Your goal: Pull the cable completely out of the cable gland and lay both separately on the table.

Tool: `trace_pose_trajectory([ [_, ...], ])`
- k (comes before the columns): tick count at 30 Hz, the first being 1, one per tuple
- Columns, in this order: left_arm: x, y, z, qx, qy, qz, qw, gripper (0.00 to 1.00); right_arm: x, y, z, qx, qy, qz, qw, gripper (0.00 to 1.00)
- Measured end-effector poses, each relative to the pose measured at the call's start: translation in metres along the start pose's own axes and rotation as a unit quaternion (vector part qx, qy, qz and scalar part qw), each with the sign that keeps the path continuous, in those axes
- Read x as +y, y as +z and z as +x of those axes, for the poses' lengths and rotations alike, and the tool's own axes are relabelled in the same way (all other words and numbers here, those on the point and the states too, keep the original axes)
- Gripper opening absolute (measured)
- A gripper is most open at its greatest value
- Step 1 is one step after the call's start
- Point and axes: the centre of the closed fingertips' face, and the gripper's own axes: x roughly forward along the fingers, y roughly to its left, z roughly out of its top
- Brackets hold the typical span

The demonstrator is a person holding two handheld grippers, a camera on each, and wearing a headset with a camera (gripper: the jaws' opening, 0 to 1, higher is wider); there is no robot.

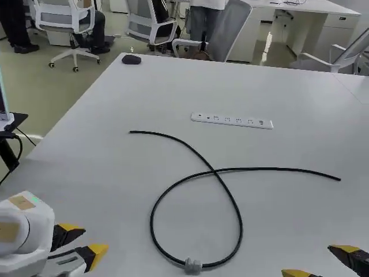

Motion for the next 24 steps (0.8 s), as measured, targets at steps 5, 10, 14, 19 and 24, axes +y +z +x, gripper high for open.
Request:
trace_pose_trajectory([
  [5,-0.0007,-0.0002,0.0006,0.001,-0.002,0.002,1.0,0.3,0.0017,-0.0009,0.0002,0.002,0.004,-0.001,1.0,0.58],
  [10,-0.0008,-0.0014,0.0007,0.006,-0.003,0.002,1.0,0.29,0.0027,-0.0001,0.0004,0.0,0.009,0.0,1.0,0.57],
  [14,-0.001,-0.0018,0.0007,0.007,-0.002,0.002,1.0,0.29,0.0027,0.0001,0.0004,-0.001,0.01,0.0,0.9999,0.58],
  [19,-0.001,-0.0012,0.0008,0.006,0.0,0.001,1.0,0.29,0.0018,0.0001,0.0006,-0.002,0.01,0.001,0.9999,0.58],
  [24,-0.0007,-0.0019,0.0011,0.008,0.001,0.001,1.0,0.29,0.0025,0.0002,0.0004,-0.003,0.013,0.0,0.9999,0.57],
])
